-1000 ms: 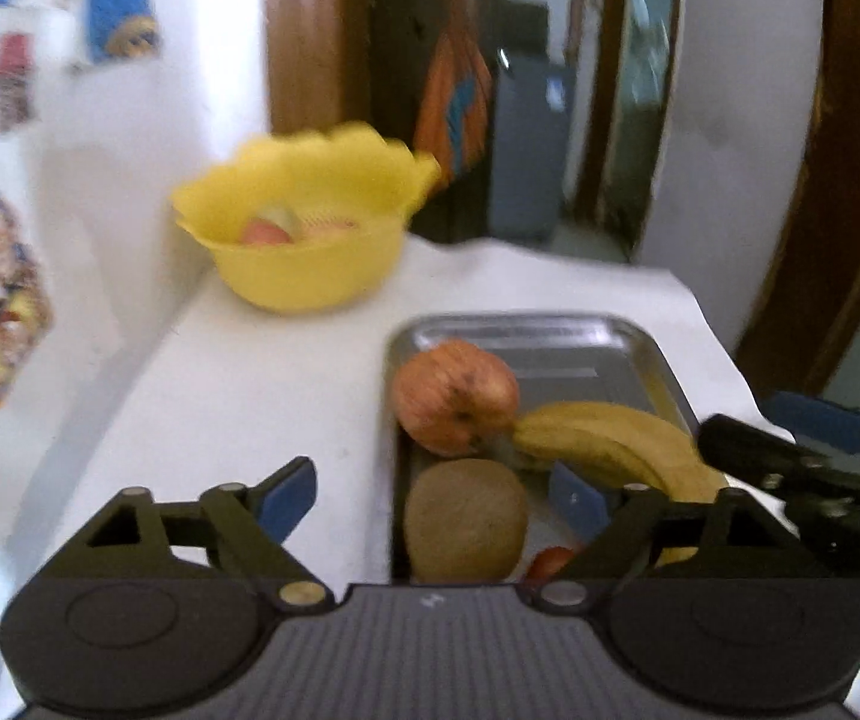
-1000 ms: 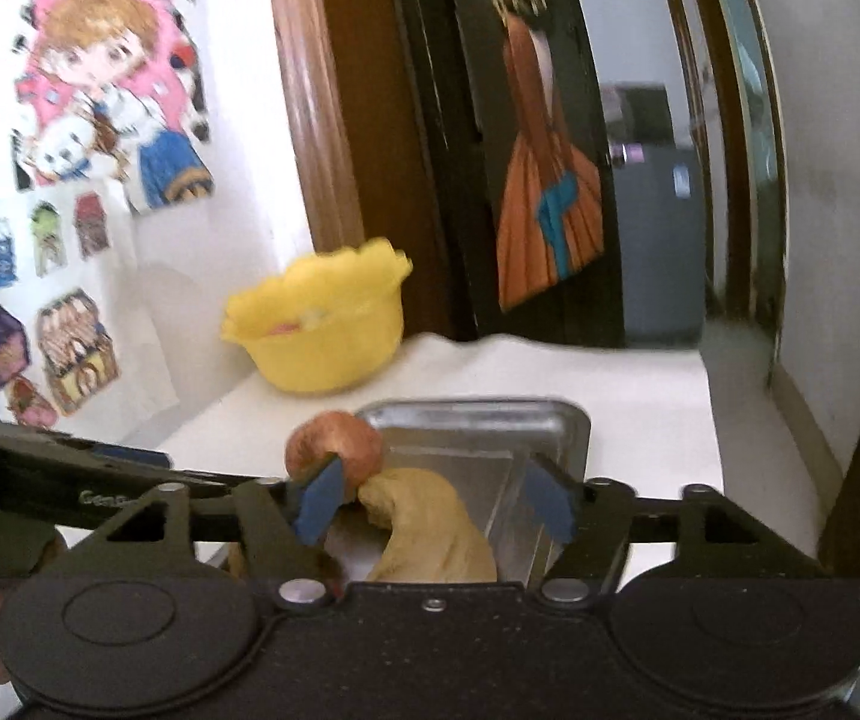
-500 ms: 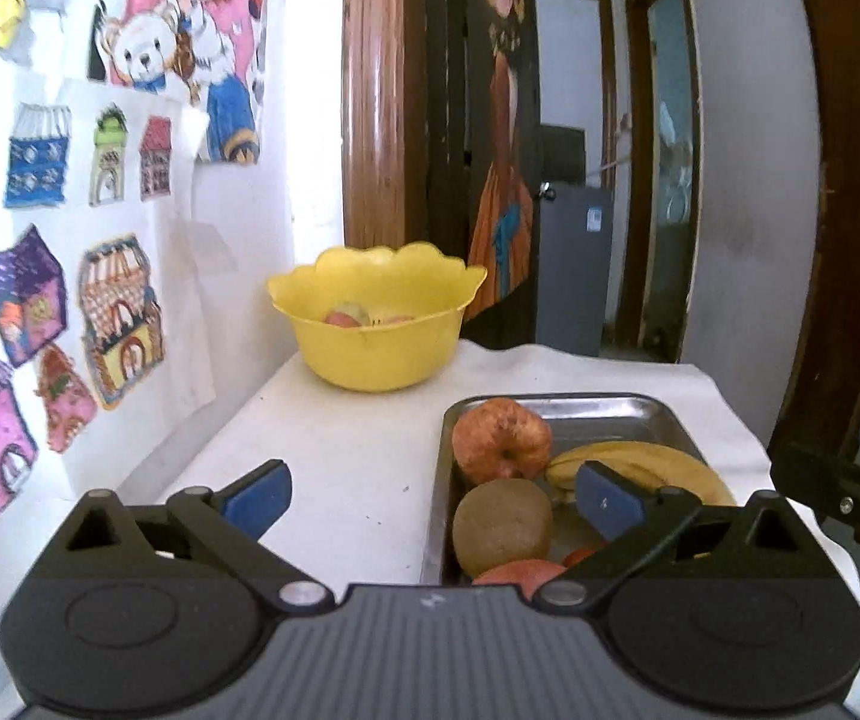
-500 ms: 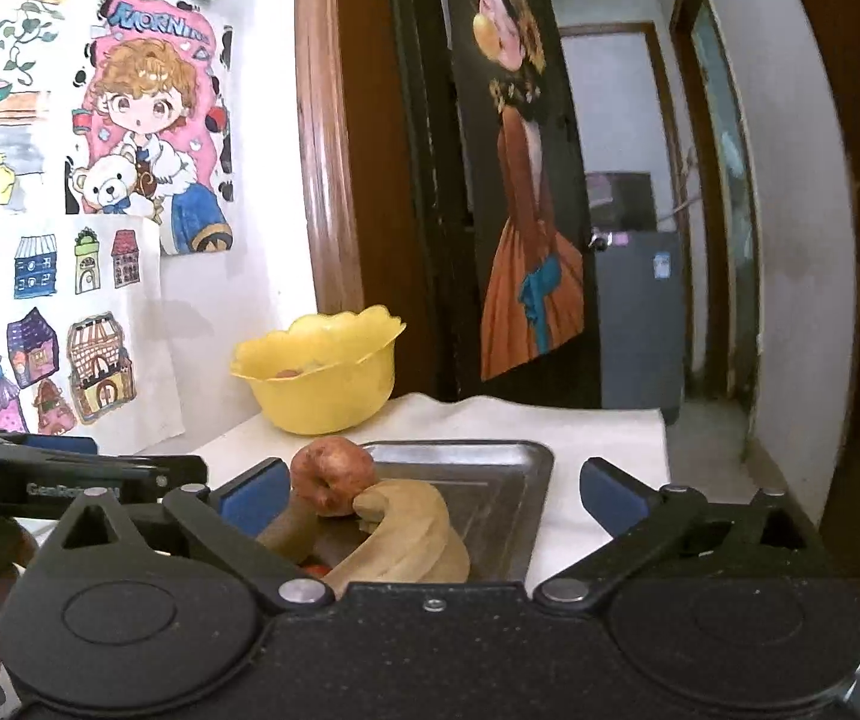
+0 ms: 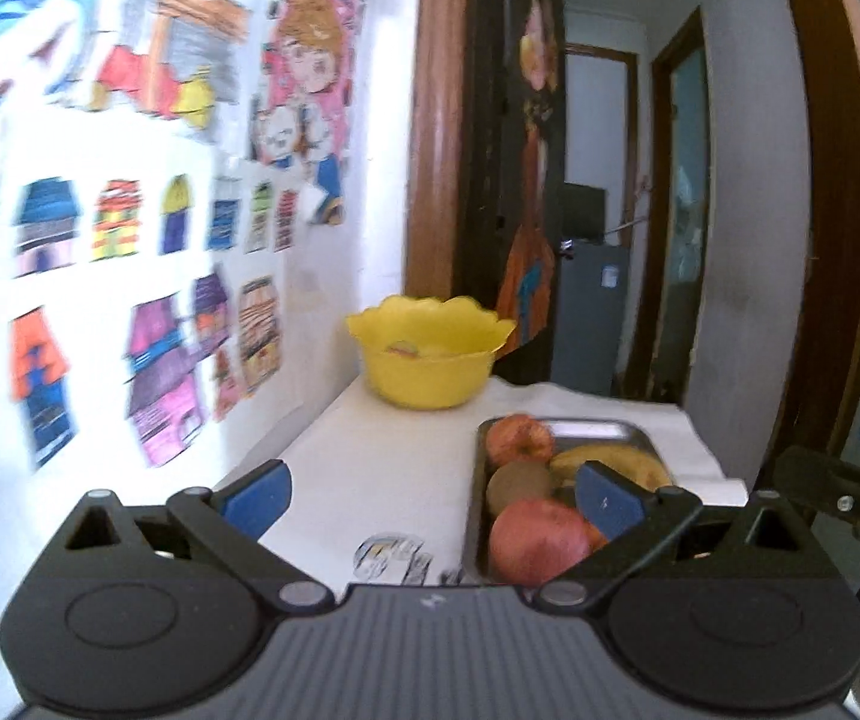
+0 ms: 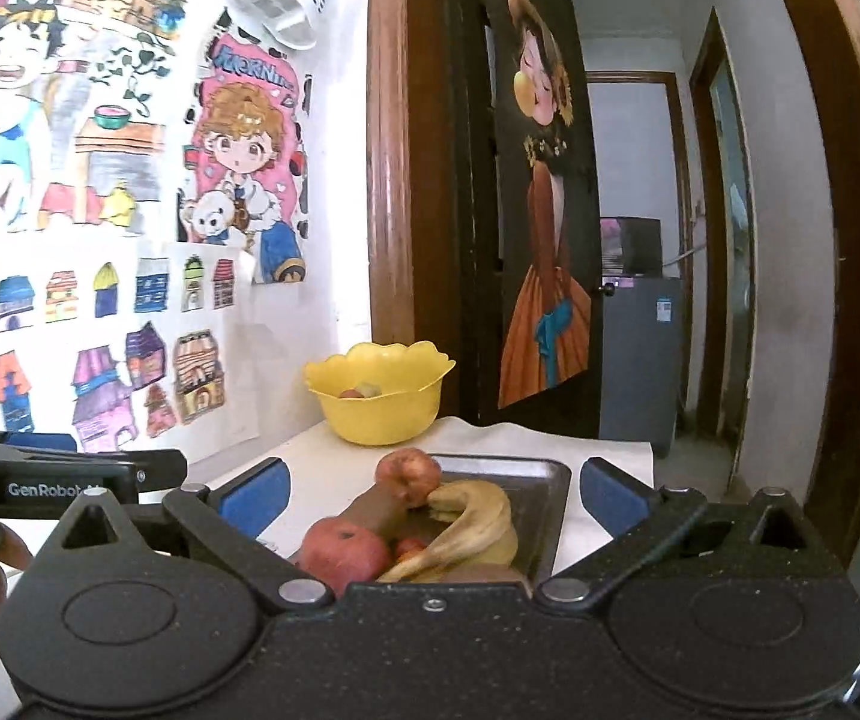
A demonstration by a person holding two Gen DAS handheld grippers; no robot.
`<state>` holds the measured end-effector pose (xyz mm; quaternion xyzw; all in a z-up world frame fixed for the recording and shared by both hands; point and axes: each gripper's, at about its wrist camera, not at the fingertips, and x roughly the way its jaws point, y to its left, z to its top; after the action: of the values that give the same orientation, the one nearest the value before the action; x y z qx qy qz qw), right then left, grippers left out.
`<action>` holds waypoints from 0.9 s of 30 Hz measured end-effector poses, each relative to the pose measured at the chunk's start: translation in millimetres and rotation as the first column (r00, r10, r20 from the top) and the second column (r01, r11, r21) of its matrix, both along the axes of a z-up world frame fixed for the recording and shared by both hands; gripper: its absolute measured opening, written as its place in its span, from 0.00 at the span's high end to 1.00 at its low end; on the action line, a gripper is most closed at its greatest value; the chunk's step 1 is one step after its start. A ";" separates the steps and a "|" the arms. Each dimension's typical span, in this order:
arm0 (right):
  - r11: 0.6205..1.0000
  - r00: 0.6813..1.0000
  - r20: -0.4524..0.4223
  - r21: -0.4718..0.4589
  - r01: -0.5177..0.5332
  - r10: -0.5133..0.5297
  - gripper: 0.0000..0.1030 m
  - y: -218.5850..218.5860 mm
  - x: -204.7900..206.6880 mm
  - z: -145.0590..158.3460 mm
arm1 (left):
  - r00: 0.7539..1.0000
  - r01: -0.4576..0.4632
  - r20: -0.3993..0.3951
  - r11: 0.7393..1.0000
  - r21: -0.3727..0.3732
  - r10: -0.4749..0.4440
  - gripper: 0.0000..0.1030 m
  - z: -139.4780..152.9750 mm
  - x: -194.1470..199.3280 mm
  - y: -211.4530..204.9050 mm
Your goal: Organize fruits
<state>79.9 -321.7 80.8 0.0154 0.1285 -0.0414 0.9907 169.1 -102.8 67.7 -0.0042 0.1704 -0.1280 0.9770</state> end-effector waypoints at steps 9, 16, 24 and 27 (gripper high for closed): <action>0.997 0.997 -0.018 -0.023 0.074 -0.074 0.01 37.6 -63.2 -17.1 | 0.996 -0.078 -0.051 0.997 -0.027 0.076 0.00 -20.7 -50.3 31.6; 0.995 0.995 -0.018 0.002 0.095 -0.095 0.01 50.3 -92.2 -36.1 | 0.995 -0.093 -0.055 0.993 -0.069 0.089 0.00 -39.2 -78.4 44.3; 0.993 0.994 0.006 0.040 0.111 -0.112 0.01 54.4 -109.2 -54.1 | 0.991 -0.123 -0.053 0.990 -0.063 0.120 0.00 -47.9 -95.9 54.2; 0.993 0.993 0.009 0.037 0.115 -0.115 0.01 55.2 -112.3 -58.7 | 0.990 -0.134 -0.058 0.989 -0.068 0.130 0.00 -52.2 -99.8 57.0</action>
<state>-32.3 -266.6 22.0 0.0410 0.1225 -0.0960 0.9870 69.3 -45.8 15.5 -0.0541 0.1913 -0.0690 0.9776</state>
